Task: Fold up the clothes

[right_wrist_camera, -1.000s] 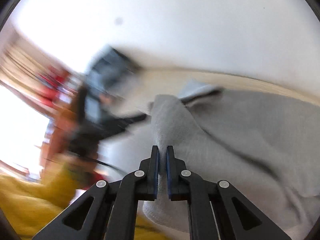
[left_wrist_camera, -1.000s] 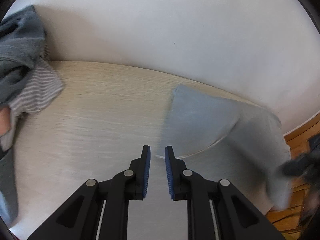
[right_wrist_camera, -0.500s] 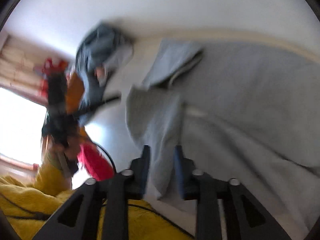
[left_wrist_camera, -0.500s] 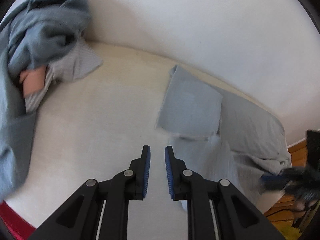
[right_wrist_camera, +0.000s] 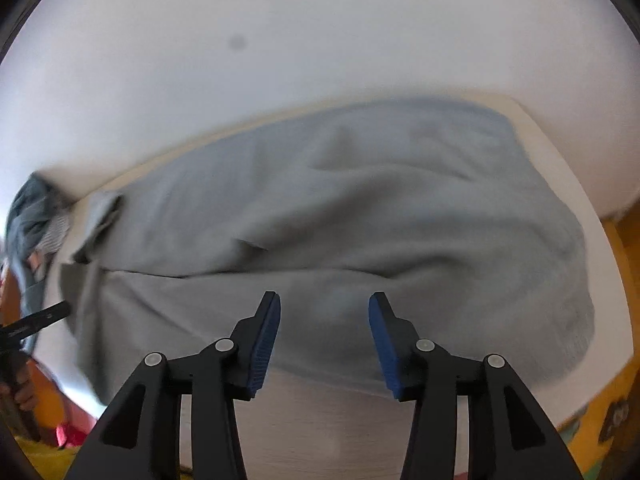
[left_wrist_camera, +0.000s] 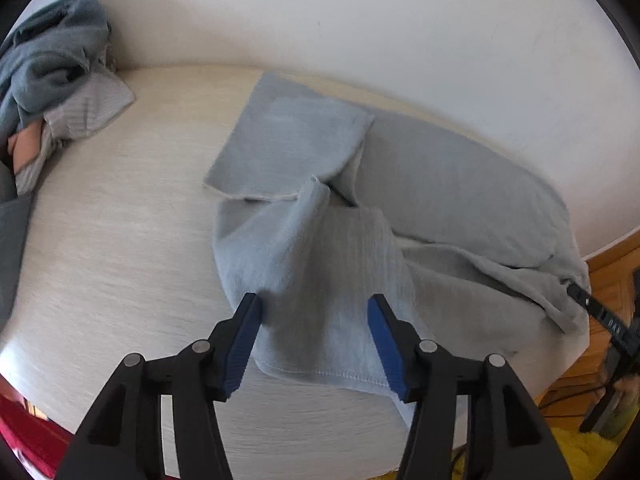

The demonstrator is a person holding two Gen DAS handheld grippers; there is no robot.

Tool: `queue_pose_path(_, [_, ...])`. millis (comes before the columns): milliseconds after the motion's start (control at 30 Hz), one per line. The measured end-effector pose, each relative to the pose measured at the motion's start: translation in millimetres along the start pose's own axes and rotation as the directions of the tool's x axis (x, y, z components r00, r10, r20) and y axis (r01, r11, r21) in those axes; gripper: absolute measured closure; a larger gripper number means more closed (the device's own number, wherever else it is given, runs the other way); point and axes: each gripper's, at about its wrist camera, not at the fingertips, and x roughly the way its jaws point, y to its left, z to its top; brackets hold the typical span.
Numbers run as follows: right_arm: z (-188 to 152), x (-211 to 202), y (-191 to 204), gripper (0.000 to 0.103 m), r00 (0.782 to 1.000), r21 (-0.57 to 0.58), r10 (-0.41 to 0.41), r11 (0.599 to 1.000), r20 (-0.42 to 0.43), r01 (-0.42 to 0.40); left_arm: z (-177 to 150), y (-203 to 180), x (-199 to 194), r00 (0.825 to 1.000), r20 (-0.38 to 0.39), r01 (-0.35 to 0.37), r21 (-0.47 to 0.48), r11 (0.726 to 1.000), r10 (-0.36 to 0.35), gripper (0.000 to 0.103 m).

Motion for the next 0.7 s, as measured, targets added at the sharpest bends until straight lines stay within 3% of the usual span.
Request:
queue_pose_path(233, [-5.1,15.7,-21.3,0.056,0.998,-0.029,-0.056,0.998,-0.022,0.056,0.1,-20.8,21.1,0.992,-0.012,-0.125,-0.043,0.991,0.125,0.051])
queue_pose_path(500, [-4.9,25.9,-5.2,0.056,0.994,-0.14,-0.105,0.985,0.0,0.104,-3.0,-51.8,32.1,0.969,-0.004,-0.246,-0.01,0.969,0.246,0.049])
queue_pose_path(633, [-17.5,1.0,-17.1,0.056,0.988,-0.079,-0.157,0.984,0.003,0.157,-17.2,-43.5,4.9,0.954,-0.008,-0.299,-0.011,0.954,0.299,0.051])
queue_pose_path(700, [-14.1,-4.8,-29.0,0.056,0.982,-0.057,-0.188,0.98,0.003,0.188,-19.0,-35.9,4.8,0.938,-0.016,-0.346,-0.018,0.938,0.346,0.053])
